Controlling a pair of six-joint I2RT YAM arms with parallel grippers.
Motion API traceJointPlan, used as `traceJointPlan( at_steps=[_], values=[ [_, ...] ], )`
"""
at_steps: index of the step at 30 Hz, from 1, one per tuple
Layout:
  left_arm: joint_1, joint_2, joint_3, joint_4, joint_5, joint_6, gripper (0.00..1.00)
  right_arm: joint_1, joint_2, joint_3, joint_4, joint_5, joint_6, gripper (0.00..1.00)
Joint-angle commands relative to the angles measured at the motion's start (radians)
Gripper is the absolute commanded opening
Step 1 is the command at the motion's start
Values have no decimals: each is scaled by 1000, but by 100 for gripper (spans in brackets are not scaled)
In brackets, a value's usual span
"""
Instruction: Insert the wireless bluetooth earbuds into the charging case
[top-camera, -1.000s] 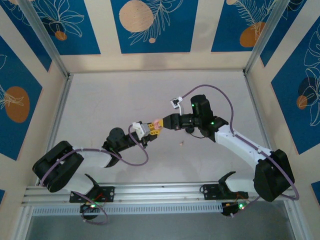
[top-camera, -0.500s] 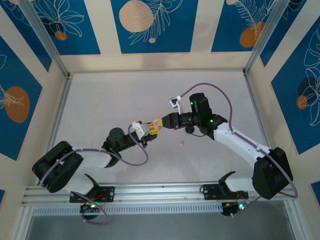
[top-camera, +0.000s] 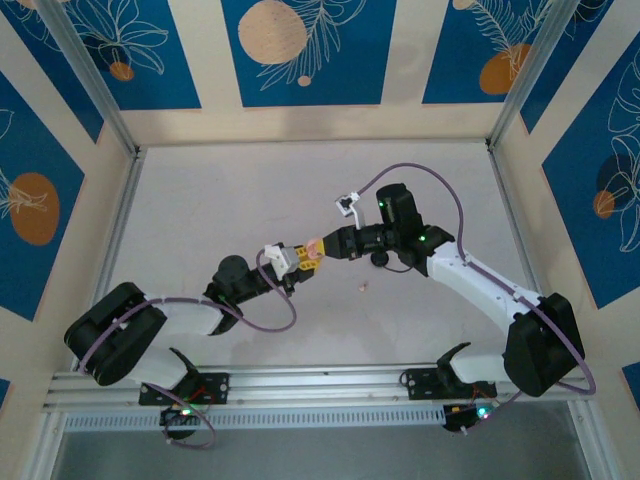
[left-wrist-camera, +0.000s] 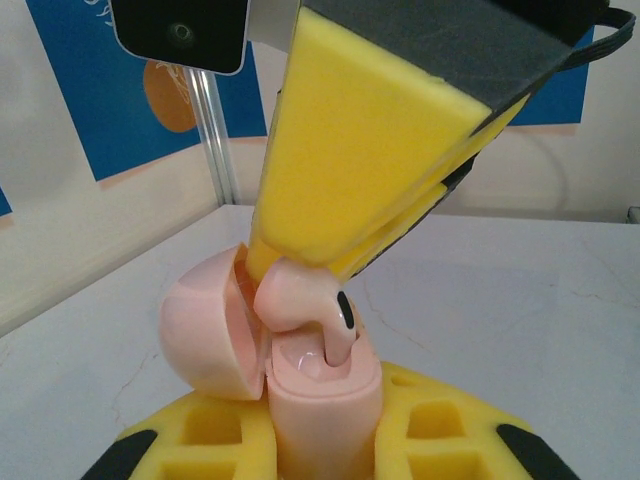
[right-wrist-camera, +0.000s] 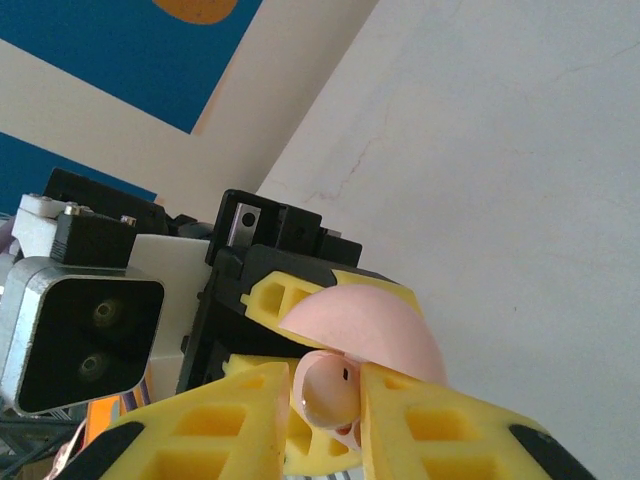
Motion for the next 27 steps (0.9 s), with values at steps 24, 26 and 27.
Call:
traceJointPlan(
  at_steps=[24, 26, 27],
  values=[
    [-7, -44, 19, -29, 56, 31, 13, 42, -29, 86, -178, 55, -172, 30],
    [-6, -46, 19, -31, 54, 32, 13, 42, -36, 85, -174, 58, -169, 32],
    [-6, -46, 19, -33, 55, 32, 13, 40, -42, 85, -170, 59, -168, 32]
  ],
)
